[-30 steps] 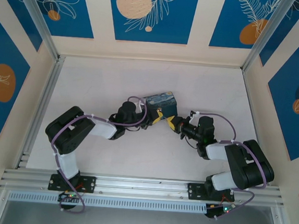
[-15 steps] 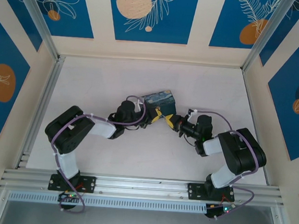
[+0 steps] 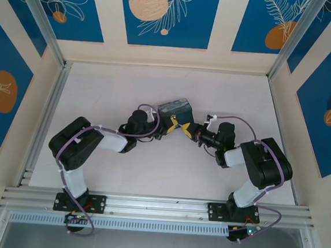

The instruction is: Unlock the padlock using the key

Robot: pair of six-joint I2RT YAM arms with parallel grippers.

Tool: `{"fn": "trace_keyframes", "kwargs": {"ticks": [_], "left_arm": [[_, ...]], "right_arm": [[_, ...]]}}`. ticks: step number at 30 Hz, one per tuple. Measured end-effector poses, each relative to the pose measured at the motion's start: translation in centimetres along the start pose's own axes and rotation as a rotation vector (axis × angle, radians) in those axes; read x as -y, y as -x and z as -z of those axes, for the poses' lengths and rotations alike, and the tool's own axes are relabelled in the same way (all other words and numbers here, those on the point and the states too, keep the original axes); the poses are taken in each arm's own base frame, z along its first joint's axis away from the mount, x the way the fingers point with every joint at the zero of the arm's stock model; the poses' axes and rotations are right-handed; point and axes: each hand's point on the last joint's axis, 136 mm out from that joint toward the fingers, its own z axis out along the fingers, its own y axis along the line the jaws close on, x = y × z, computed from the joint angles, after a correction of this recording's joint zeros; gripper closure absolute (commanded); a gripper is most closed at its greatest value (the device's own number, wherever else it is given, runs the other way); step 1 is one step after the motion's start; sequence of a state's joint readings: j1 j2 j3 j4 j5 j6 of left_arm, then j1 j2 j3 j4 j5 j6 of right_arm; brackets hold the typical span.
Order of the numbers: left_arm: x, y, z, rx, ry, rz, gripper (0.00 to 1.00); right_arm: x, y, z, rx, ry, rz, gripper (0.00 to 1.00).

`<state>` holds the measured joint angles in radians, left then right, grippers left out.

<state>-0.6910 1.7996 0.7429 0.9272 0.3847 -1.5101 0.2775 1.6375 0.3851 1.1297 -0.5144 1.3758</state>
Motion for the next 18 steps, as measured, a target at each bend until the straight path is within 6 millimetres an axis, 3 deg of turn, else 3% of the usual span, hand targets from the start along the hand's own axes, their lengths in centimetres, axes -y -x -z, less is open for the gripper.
{"fn": "trace_keyframes", "kwargs": {"ticks": [18], "left_arm": [[0.07, 0.05, 0.07, 0.001, 0.001, 0.004, 1.0]], "right_arm": [[-0.22, 0.04, 0.1, 0.011, -0.087, 0.223, 1.0]]}}
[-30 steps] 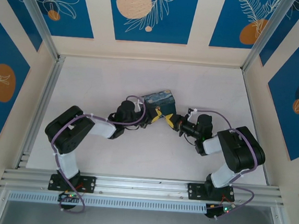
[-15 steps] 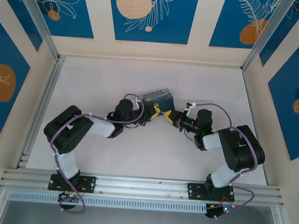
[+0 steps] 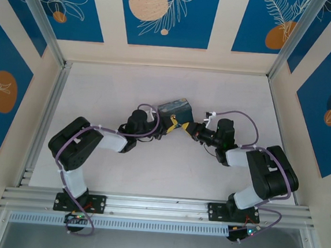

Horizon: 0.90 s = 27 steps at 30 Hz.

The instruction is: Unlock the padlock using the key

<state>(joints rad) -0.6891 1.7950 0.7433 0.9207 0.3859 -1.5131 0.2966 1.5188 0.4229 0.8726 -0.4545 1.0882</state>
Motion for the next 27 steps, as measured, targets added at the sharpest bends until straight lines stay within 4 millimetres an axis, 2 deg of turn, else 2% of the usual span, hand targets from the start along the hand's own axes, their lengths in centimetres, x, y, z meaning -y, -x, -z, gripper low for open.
{"fn": "trace_keyframes", "kwargs": {"ticks": [10, 20, 27], "left_arm": [[0.4, 0.0, 0.1, 0.001, -0.008, -0.003, 1.0], [0.7, 1.4, 0.4, 0.049, -0.015, -0.003, 1.0], [1.1, 1.6, 0.6, 0.062, -0.021, 0.002, 1.0]], "right_arm": [[-0.6, 0.0, 0.0, 0.024, -0.023, 0.08, 1.0], [-1.2, 0.6, -1.5, -0.004, 0.057, -0.099, 1.0], [-1.6, 0.9, -1.7, -0.022, 0.089, -0.199, 1.0]]}}
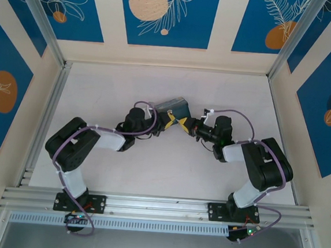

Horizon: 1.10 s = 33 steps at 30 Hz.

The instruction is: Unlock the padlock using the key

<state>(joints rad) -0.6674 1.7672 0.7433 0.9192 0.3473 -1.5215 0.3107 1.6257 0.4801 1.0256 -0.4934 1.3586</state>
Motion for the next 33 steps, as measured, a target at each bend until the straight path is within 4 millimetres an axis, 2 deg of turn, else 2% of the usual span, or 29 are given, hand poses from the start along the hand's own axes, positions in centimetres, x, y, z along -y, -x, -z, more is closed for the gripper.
{"fn": "trace_keyframes", "kwargs": {"ticks": [21, 27, 33], "left_arm": [[0.8, -0.5, 0.3, -0.015, -0.004, 0.067, 1.0], [-0.1, -0.3, 0.4, -0.006, 0.033, 0.042, 1.0], [-1.6, -0.3, 0.6, -0.015, 0.121, -0.077, 1.0]], "right_arm": [[-1.0, 0.1, -0.6, -0.112, 0.026, -0.003, 1.0], [-0.2, -0.1, -1.2, -0.128, 0.012, -0.035, 1.0], [1.4, -0.5, -1.8, -0.141, -0.016, -0.125, 1.0]]}}
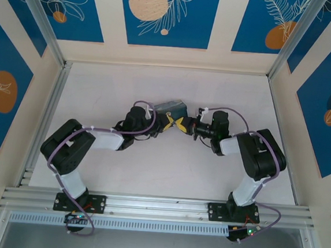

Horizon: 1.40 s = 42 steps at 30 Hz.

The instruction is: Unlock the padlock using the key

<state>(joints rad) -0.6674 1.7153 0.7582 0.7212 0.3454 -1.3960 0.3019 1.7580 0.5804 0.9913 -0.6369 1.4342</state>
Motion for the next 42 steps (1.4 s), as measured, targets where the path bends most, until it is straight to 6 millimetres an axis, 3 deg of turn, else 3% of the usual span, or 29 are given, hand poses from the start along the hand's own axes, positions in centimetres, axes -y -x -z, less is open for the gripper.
{"fn": "trace_keyframes", "kwargs": {"ticks": [3, 9, 13, 15, 22, 29, 34, 38, 42], "left_arm": [[-0.8, -0.1, 0.0, -0.002, 0.036, -0.046, 1.0], [-1.5, -1.0, 0.1, -0.038, 0.049, -0.045, 1.0], [-2.7, -2.4, 0.2, -0.085, 0.069, -0.032, 1.0], [-2.7, -2.8, 0.2, -0.099, 0.068, -0.031, 1.0], [-2.7, -3.1, 0.2, -0.117, 0.067, -0.033, 1.0], [-3.5, -3.6, -0.1, -0.164, 0.085, -0.022, 1.0], [-3.9, -3.9, -0.1, -0.201, 0.107, -0.019, 1.0], [-3.8, -4.0, -0.1, -0.232, 0.114, -0.022, 1.0], [-3.5, -4.0, 0.0, -0.255, 0.118, -0.023, 1.0]], "right_arm": [[0.8, -0.1, -0.4, -0.008, -0.002, -0.037, 0.93], [1.0, -0.5, -0.5, -0.001, 0.005, -0.042, 0.43], [0.5, -1.0, 0.3, 0.024, -0.004, -0.004, 0.15], [0.2, -1.4, 1.2, 0.042, -0.02, 0.019, 0.1], [-0.1, -2.8, 4.0, 0.098, -0.154, 0.139, 0.11], [1.2, -4.0, 6.1, 0.134, -0.41, 0.357, 0.36], [1.8, -5.1, 5.8, 0.088, -0.582, 0.579, 0.51], [1.9, -6.0, 4.4, 0.017, -0.691, 0.776, 0.51], [3.3, -6.3, 3.8, -0.037, -0.787, 0.898, 0.51]]}}
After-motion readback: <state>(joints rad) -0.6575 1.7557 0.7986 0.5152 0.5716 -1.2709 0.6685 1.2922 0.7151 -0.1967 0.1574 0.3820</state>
